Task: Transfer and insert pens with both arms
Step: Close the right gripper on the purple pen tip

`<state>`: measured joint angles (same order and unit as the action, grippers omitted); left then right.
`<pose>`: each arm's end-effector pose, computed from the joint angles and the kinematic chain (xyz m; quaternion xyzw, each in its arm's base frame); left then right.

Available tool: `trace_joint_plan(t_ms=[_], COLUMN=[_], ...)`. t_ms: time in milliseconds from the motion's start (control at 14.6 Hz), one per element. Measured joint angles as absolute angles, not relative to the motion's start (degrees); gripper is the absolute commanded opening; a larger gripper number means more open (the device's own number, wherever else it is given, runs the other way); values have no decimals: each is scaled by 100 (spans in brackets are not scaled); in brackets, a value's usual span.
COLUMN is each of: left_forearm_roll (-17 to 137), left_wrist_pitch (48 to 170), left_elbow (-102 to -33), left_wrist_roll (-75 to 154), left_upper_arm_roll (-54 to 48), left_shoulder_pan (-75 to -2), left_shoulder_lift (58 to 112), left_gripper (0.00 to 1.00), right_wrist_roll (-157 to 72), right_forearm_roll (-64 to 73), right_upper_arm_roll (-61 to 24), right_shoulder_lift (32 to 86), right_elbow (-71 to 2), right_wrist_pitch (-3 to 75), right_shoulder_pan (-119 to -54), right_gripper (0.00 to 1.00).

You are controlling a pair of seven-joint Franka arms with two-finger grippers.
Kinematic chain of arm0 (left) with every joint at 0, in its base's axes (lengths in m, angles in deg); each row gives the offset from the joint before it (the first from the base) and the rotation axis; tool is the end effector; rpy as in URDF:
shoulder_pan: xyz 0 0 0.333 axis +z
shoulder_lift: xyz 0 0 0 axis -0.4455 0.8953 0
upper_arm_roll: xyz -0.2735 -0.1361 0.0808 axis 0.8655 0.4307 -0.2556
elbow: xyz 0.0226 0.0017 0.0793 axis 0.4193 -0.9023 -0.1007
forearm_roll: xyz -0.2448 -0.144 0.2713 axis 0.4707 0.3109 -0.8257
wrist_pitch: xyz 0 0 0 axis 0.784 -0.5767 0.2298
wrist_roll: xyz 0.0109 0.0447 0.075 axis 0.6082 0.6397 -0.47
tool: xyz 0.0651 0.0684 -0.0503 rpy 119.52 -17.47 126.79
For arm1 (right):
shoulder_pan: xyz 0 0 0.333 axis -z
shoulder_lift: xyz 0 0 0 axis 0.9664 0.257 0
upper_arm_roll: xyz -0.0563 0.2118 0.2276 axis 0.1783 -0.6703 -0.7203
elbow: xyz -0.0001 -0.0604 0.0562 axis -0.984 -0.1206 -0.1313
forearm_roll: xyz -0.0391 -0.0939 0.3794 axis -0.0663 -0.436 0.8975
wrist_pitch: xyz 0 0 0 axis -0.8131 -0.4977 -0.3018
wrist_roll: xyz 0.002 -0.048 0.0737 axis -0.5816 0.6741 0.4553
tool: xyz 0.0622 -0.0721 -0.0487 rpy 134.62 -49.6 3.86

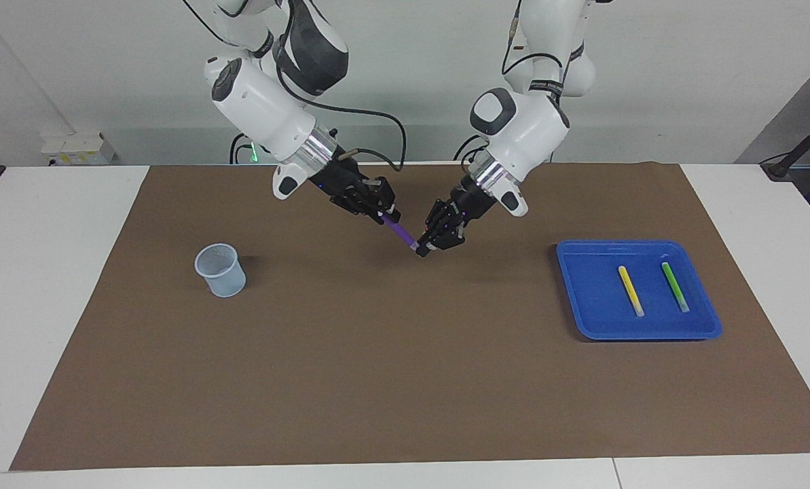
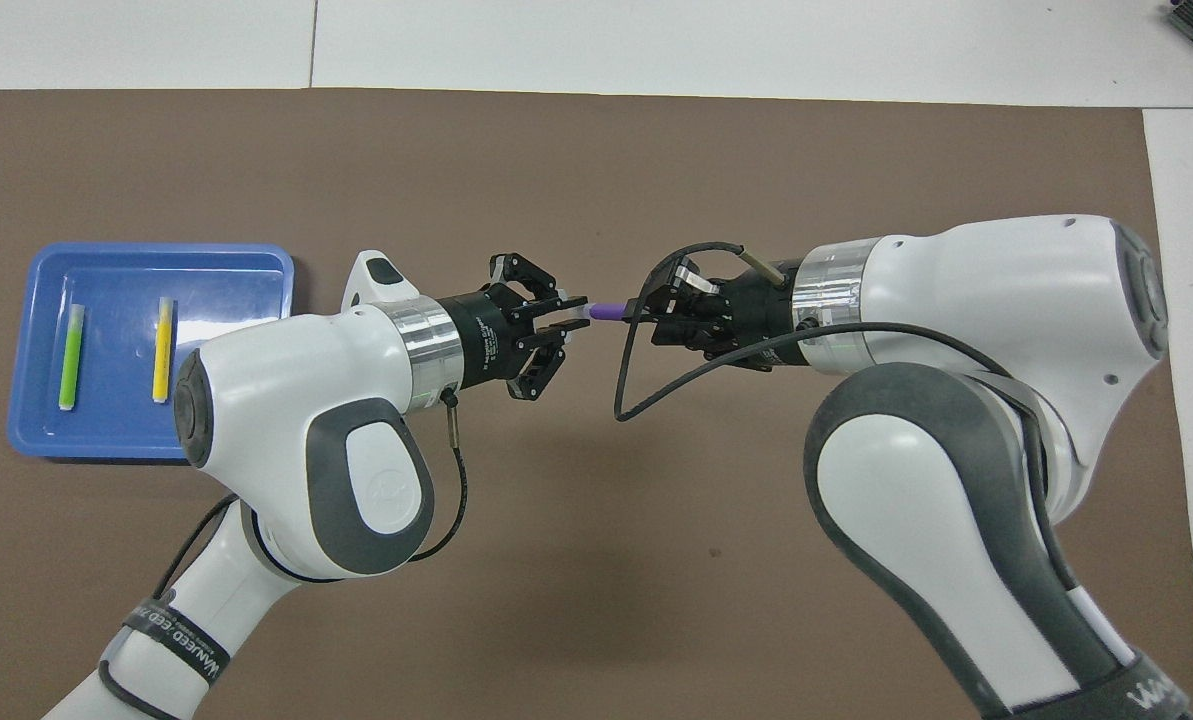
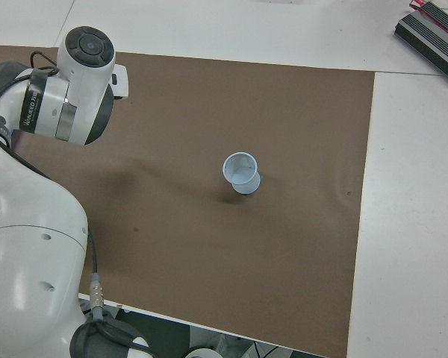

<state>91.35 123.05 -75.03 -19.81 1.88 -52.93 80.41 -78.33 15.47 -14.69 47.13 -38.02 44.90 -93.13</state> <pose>0.5140 -0.3203 0.4526 0.6717 0.6206 -0.1364 0.3809 0.5551 0.2459 0.5220 -0.9165 0.2098 0.0097 0.3404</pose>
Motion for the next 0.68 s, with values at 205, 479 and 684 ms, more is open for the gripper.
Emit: trace_joint_plan(t_ms=[205, 479, 684], left_forearm_roll=[9135, 9135, 9135], left_wrist_pitch=[12305, 12306, 12306], left_elbow=[-7504, -7519, -7522], left_wrist_roll=[-1982, -1983, -1986], left_upper_arm_roll=[188, 193, 193], left_shoulder_pan=[-5294, -5317, -5318], left_shoulder_lift=[8040, 8040, 8040], left_gripper=[0, 0, 0], right_wrist_roll=[-7828, -7826, -7825], right_forearm_roll=[1547, 1547, 1549], right_upper_arm_roll=[-1468, -1472, -1475], right_shoulder_lift=[4713, 4713, 4712], right_elbow=[-3802, -3797, -3796], right_wrist_pitch=[4492, 4500, 4500], right_shoulder_pan=[-9308, -9308, -9308], right_gripper=[22, 0, 0])
